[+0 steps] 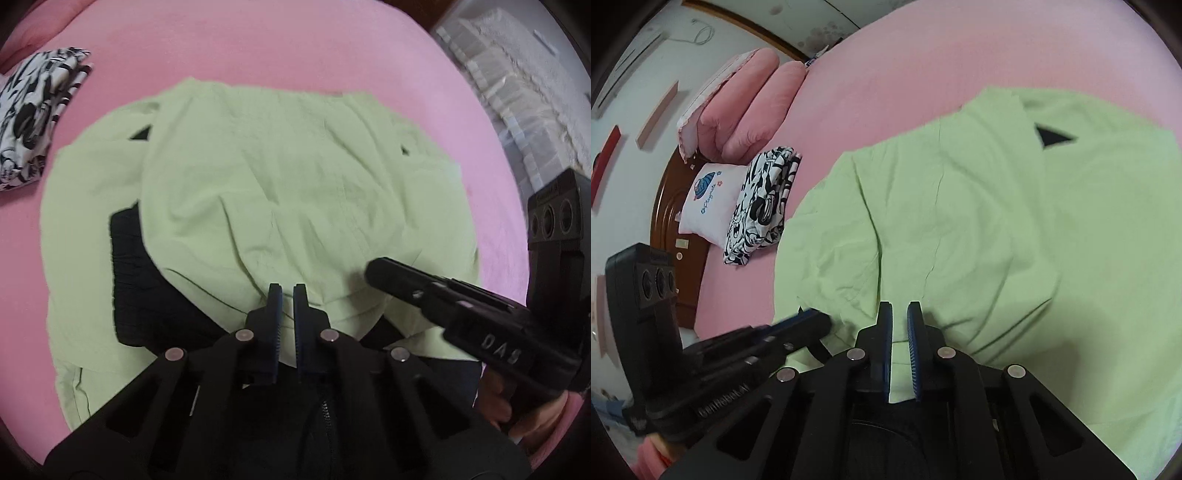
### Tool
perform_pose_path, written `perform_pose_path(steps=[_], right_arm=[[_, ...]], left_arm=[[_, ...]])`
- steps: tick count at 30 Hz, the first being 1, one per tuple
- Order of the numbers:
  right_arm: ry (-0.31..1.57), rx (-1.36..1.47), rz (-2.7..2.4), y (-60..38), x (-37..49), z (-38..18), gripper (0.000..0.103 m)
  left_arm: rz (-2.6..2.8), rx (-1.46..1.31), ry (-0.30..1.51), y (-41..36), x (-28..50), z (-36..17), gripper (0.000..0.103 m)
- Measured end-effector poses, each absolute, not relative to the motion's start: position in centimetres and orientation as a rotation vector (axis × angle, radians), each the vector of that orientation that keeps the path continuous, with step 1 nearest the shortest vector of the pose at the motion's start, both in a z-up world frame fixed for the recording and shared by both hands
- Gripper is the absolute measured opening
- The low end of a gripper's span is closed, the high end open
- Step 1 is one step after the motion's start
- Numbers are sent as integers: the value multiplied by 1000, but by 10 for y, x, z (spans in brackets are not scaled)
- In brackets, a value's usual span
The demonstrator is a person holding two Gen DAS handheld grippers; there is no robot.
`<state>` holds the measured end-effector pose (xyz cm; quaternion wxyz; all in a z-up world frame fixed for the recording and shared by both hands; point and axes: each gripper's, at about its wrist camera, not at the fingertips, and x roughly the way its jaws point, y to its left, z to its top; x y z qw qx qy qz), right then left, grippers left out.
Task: Fold large clothes
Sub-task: 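Move both open tools to the black jacket hem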
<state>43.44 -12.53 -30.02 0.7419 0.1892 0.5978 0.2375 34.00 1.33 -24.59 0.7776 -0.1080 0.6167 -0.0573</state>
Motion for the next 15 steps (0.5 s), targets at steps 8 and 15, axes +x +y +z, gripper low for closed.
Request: perform_pose_path(steps=[8, 15], right_arm=[[1302, 380, 408, -124, 423, -321, 4], [1227, 524, 102, -193, 402, -309, 4]], left_arm=[[-105, -214, 1409, 26, 350, -278, 3], [-111, -305, 1315, 51, 336, -264, 3]])
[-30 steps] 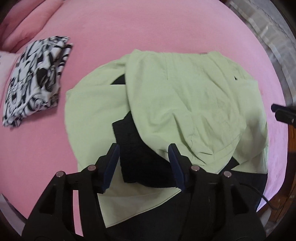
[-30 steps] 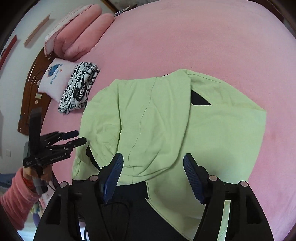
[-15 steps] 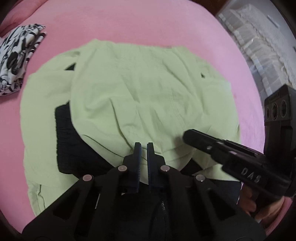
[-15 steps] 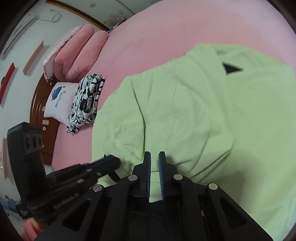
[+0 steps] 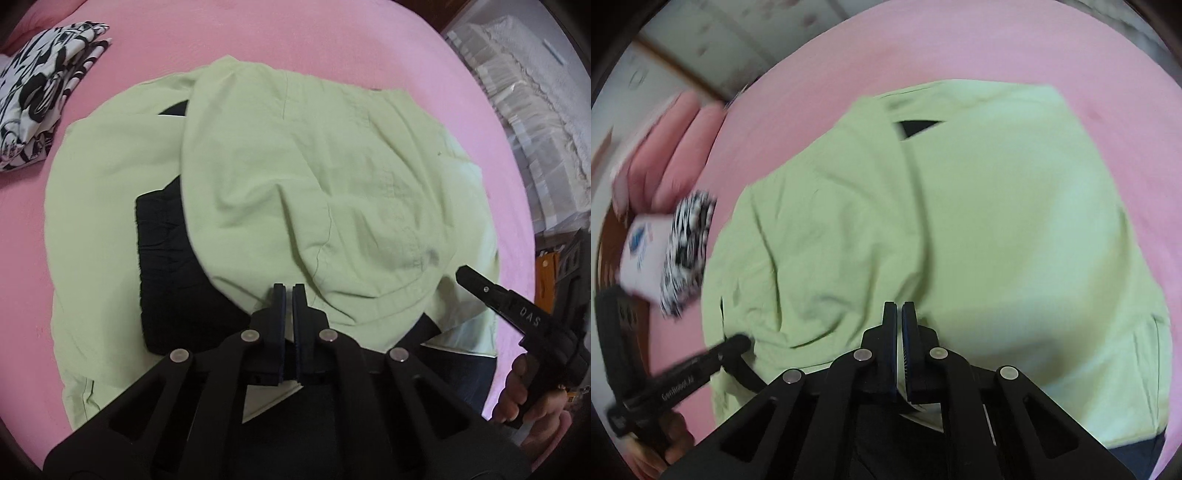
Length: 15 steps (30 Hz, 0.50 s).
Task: Fold large clothes
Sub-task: 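Move both open tools to the black jacket hem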
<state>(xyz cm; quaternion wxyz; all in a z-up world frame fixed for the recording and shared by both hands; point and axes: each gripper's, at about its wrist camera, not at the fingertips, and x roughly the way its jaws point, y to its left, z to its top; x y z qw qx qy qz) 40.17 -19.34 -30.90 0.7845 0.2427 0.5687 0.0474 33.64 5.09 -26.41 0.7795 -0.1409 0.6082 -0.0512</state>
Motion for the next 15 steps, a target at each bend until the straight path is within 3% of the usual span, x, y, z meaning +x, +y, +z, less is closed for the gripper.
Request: perform_pose_path(steps=[7, 15], right_arm=[[1168, 668, -3, -252, 349, -288, 4], [1141, 602, 5, -292, 264, -251, 6]], left_arm=[[-117, -393, 1238, 72, 293, -238, 3], [-80, -519, 1190, 72, 196, -196, 4]])
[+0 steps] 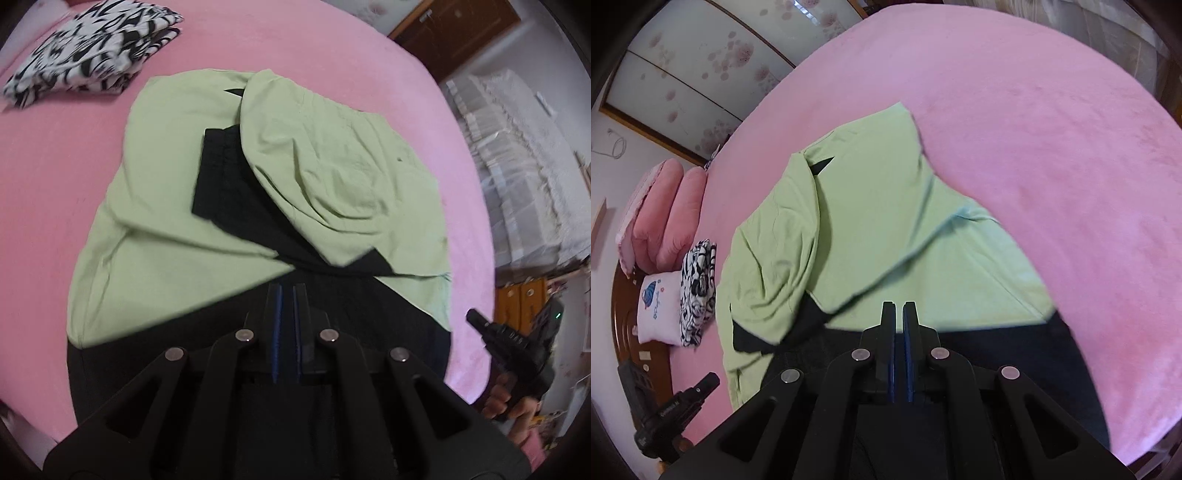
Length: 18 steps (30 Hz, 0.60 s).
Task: Fold large clothes
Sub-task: 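Move both open tools to the black jacket hem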
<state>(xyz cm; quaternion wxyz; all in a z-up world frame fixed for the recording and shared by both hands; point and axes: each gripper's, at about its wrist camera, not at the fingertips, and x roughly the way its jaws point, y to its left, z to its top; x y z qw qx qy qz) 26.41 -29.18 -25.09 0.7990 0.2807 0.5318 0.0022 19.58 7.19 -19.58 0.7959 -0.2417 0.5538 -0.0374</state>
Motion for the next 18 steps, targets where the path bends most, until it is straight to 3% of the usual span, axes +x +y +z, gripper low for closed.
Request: perform_pose_path(steps=[10, 15, 18], right_arm=[[1048, 628, 48, -348, 122, -202, 20], [1007, 629, 51, -371, 67, -190, 38], [1017, 606, 53, -378, 48, -195, 39]], left_arm=[[-5, -470, 1047, 68, 58, -93, 4], [15, -434, 1047, 69, -8, -54, 4], [33, -399, 1052, 72, -39, -38, 4]])
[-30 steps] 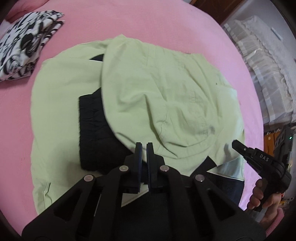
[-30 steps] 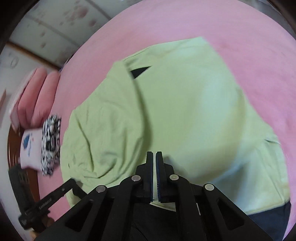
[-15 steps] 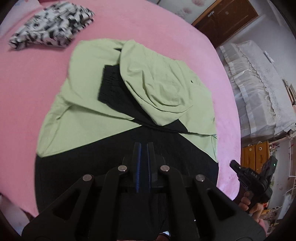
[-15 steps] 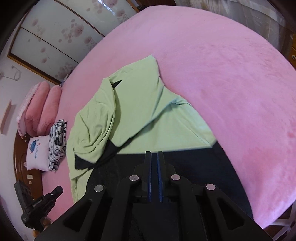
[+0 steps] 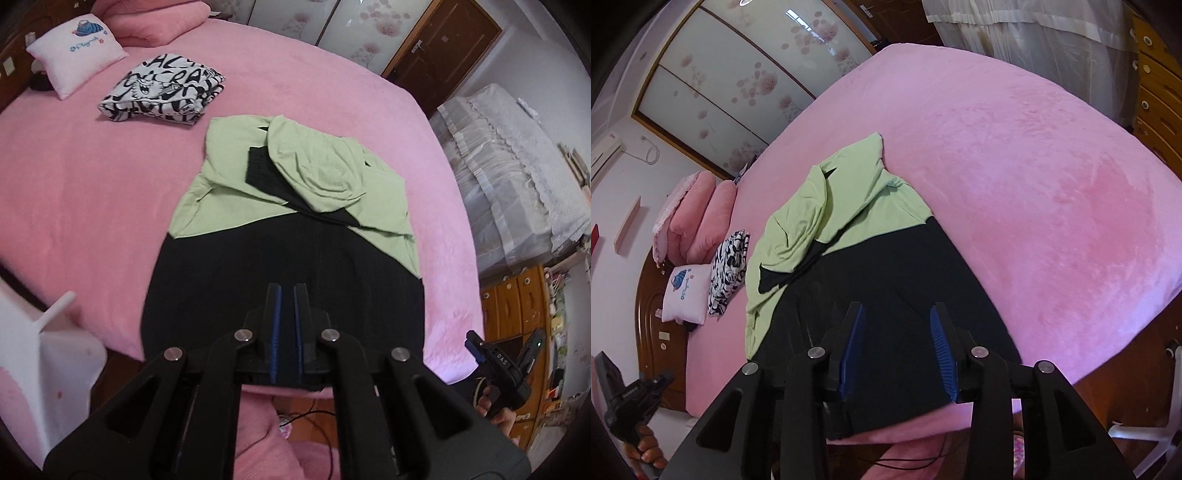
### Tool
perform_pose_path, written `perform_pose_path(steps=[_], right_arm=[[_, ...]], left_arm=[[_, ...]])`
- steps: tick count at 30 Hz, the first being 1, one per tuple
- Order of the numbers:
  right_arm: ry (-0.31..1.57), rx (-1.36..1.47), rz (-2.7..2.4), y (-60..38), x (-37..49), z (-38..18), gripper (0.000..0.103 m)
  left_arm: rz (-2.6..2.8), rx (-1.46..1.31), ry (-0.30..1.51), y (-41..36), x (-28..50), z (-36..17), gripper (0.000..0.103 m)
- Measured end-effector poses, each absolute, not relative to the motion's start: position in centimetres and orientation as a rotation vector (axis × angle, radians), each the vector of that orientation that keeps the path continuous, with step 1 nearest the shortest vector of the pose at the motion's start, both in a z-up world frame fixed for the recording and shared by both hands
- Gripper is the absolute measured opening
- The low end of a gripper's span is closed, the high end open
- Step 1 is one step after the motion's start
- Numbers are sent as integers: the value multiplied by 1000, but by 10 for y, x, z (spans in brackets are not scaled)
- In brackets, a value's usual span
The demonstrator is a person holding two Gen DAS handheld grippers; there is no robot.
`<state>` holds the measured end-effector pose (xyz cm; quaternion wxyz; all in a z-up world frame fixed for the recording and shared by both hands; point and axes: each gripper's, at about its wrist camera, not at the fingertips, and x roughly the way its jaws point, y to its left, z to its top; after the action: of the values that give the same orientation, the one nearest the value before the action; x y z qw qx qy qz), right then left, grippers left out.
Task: Fold large clothes
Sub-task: 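Move both open tools to the black jacket hem, then grasp the black hem with both tools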
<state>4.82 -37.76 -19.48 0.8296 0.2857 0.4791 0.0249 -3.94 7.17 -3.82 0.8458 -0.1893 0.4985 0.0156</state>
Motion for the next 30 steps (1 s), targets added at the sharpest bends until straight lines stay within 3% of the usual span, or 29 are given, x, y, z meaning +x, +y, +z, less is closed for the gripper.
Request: perform_pose_path(steps=[3, 5, 7, 12, 16, 30], right_arm=[[1062, 585, 47, -385, 34, -207, 40], [1099, 575, 38, -389, 25, -218, 40], [1140, 570, 23, -391, 18, -230, 40], [1236, 522, 5, -387, 15, -258, 43], [1263, 494, 12, -384, 19, -282, 60], [1270, 568, -45, -399, 45, -351, 61]], left_arm=[[67, -382, 1073, 78, -67, -33, 11], [97, -390, 1102, 84, -83, -37, 40], [115, -396, 1119, 90, -95, -42, 50], [201, -357, 1231, 103, -108, -76, 51], [265, -304, 1294, 112, -115, -117, 54], [304, -602, 1328, 184, -104, -267, 55]])
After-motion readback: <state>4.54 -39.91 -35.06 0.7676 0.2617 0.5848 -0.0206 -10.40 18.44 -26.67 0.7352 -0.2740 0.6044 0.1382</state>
